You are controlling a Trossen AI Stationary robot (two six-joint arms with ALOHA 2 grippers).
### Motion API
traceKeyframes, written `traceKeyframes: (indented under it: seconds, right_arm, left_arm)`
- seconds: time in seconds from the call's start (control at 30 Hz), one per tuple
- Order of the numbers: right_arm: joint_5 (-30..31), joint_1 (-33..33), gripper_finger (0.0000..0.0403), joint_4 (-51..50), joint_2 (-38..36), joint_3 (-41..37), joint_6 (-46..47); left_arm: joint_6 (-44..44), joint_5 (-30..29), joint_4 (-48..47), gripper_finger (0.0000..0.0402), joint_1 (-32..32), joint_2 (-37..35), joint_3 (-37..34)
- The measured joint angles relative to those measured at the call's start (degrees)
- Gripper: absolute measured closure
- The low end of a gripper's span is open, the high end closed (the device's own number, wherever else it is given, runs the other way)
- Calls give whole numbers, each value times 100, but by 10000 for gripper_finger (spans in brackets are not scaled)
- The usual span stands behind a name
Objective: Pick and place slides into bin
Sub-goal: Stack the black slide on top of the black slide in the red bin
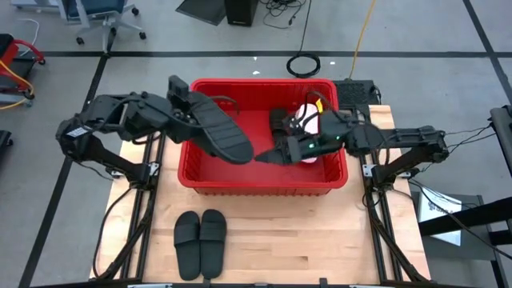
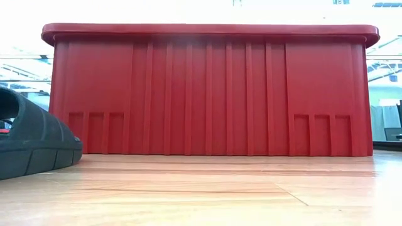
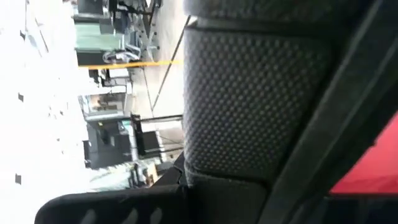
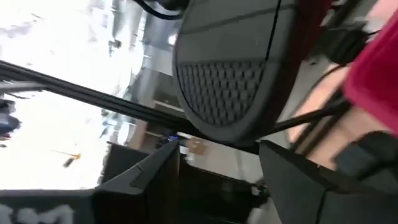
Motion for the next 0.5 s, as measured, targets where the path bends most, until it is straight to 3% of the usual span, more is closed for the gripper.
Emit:
traceKeyframes:
  seconds: [0.2, 0.5]
  right_arm:
    - [-118, 0, 171, 1625, -6, -855, 461]
    - [-83, -6, 167, 1983, -15, -1195, 362]
  left_arm:
    - [-25, 70, 50, 348, -131, 207, 8]
    - [-21, 63, 243, 348, -193, 243, 8]
